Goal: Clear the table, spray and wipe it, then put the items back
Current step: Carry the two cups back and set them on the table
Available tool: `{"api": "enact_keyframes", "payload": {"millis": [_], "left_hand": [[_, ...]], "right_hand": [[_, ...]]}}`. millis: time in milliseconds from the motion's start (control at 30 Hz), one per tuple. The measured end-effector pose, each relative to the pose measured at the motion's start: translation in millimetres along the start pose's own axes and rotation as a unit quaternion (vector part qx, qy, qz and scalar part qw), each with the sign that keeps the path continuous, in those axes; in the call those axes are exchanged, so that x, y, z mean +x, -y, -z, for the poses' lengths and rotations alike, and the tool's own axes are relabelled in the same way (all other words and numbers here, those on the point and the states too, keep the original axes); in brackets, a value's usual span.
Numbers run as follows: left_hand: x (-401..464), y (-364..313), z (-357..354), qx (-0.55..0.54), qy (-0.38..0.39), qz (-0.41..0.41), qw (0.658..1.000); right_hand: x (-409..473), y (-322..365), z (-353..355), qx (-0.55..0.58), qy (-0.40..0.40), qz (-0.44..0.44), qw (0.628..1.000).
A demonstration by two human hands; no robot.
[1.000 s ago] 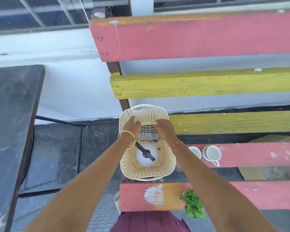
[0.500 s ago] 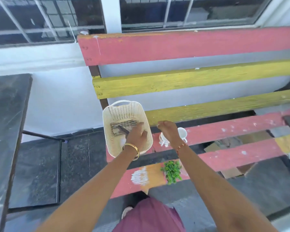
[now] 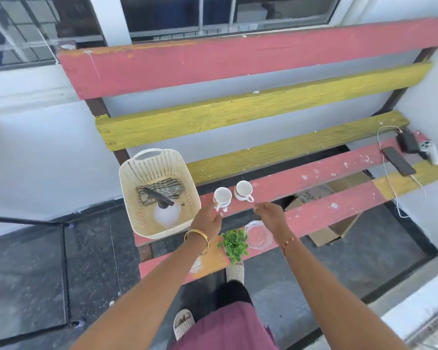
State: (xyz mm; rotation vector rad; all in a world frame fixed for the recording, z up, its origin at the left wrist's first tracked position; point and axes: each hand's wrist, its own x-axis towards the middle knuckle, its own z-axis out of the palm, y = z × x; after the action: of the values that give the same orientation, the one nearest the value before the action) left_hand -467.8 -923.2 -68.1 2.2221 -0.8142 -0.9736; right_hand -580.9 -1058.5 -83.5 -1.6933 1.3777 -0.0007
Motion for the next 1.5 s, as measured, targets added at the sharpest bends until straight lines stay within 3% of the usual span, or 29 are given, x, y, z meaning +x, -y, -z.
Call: {"api": "enact_keyframes", "payload": {"millis": [333,600,933,1200,1500], "left_hand": [[93,1,-37,0.004,0.010,0.117,0.993],[161,20,-76,-0.005,-0.023,0.189,0.982],[199,34,-98,0.095,-0.010,0.174,0.980],[188,32,-96,0.097,-0.043,0.169,0.980],[151,-6,-56,0.076,-0.065,0.106,0.989]], "right_hand": [[107,-25,-2,-0.084,0.090,-0.020,0.992],[181,-34,-24,-0.105,0.112,-0.014,0.988],[215,-39,-43,-0.247,0.141,0.141,0.948],[210,-36,-40,-0.235,0.130,0.133,0.954],[161,8,-8,-0.213,0.067,0.138,0.965]]}}
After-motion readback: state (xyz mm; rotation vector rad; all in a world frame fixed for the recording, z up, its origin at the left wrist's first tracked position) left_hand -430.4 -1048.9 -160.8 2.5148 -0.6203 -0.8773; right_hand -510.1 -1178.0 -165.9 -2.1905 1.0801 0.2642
